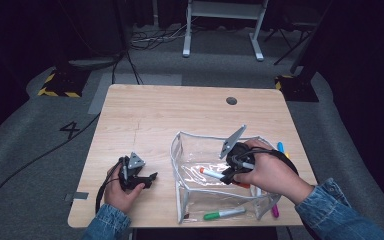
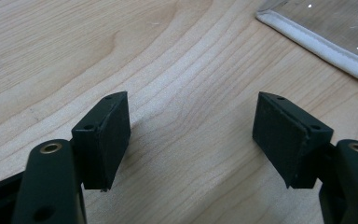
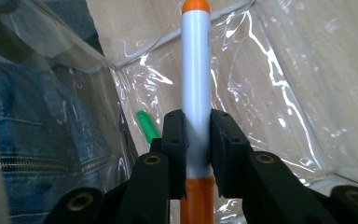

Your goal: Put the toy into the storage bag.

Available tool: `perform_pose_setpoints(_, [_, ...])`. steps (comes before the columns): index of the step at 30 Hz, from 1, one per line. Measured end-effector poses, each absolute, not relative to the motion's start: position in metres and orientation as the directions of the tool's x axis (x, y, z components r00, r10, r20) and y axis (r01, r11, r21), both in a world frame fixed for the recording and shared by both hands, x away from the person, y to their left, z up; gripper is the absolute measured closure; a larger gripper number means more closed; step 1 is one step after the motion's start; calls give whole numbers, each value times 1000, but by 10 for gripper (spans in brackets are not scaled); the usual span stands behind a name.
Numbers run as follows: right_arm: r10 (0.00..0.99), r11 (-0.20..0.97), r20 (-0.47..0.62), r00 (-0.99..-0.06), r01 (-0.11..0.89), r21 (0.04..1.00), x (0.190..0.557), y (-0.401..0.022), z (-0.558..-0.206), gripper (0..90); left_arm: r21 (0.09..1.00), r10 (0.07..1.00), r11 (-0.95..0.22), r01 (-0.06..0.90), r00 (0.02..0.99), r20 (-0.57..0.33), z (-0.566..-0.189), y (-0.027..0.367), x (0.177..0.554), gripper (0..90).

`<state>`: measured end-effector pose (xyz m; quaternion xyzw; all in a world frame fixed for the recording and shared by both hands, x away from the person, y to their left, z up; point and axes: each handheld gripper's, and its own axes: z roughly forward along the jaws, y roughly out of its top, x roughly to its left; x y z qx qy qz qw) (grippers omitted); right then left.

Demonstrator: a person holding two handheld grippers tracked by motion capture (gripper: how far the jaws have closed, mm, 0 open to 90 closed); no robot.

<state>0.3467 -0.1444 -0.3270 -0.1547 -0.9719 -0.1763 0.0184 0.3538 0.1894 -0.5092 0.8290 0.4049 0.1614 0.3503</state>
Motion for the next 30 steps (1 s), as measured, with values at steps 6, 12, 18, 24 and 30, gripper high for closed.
perform_pose_setpoints(6, [264, 915, 114, -958, 286, 284, 348, -135, -346, 768, 712, 784, -428, 557, 620, -14, -509, 190, 354, 281])
perform_pose_setpoints(12, [242, 930, 159, -957, 276, 243, 350, -130, -360, 768, 712, 785, -428, 557, 620, -14, -509, 189, 354, 281])
perform_pose_setpoints(18, [242, 937, 185, -952, 279, 209, 355, -129, -373, 768, 712, 784, -428, 557, 620, -14, -509, 189, 354, 281])
perform_pose_setpoints(24, [241, 945, 201, -950, 276, 173, 357, -129, -385, 768, 712, 784, -428, 557, 620, -14, -509, 189, 354, 281])
perform_pose_setpoints(30, [227, 956, 207, -952, 258, 138, 357, -128, -396, 768, 712, 784, -425, 559, 620, -19, -509, 189, 354, 281])
